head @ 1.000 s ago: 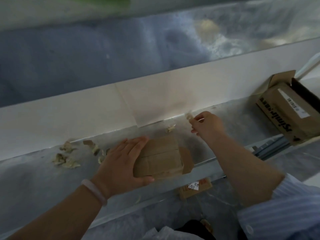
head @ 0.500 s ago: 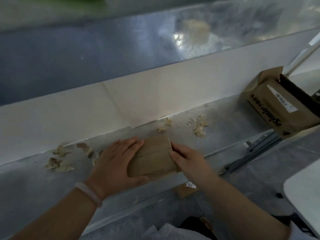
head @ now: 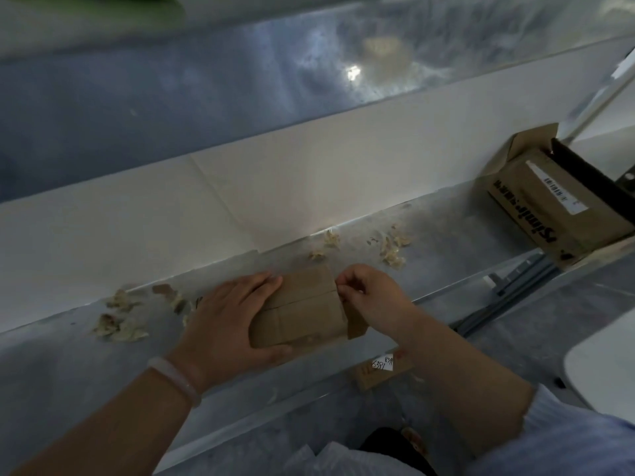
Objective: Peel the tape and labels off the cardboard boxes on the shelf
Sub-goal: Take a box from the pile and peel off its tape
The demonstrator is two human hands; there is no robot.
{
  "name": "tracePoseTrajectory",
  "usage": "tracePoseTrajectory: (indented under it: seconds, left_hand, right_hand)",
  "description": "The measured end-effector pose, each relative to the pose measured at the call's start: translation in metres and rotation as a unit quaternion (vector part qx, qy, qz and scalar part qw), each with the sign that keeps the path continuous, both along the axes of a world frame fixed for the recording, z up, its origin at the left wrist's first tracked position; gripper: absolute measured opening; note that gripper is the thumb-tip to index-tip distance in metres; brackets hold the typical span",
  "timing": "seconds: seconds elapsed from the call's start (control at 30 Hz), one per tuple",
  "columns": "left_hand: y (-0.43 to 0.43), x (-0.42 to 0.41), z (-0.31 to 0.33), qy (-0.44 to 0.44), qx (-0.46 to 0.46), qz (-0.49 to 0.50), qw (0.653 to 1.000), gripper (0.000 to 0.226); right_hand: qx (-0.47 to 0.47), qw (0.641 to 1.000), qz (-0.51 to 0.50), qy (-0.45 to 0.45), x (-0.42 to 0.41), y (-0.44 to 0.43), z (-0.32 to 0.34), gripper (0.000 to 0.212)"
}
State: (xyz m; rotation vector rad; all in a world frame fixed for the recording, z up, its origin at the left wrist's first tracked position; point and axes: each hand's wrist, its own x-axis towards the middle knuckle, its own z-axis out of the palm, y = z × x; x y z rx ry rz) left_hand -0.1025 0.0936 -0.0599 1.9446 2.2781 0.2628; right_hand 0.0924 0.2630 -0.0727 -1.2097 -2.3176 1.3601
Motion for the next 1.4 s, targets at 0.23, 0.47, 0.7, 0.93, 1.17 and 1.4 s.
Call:
tracePoseTrajectory:
  seconds: [0.23,0.47,0.7,0.93,1.17,1.4]
  left_hand:
    - [0.001,-0.002,-0.001,0.005,-0.006,0.0,1.0,0.103]
    - [0.0,-0.004,-0.004,-0.005,-0.006,0.001,1.0,0.102]
    - [0.001,-0.005,-0.003,-0.002,-0.004,-0.002,1.0,0.103]
    - [0.002,-0.007,-0.005,0.004,0.007,-0.012,1.0,0.102]
    - [0.002,-0.005,-0.003,0.01,0.012,-0.012,1.0,0.101]
    - [0.003,-0.005,-0.002,0.014,0.004,-0.012,1.0,0.101]
  right_hand:
    - [0.05,0.998,0.017,0.02,0.003,0.0,-0.003,0.016]
    - [0.061,0.995,0.08,-0.003,0.002,0.01,0.001,0.022]
    - [-0.028,0.998,0.026,0.052,0.007,0.017,-0.001,0.019]
    - [0.023,0.999,0.026,0.001,0.01,0.003,-0.008,0.023]
    - [0.148,0.987,0.066,0.011,0.004,-0.002,-0.021,0.013]
    - [0.191,0.962,0.195,-0.021,0.008,0.015,-0.018,0.017]
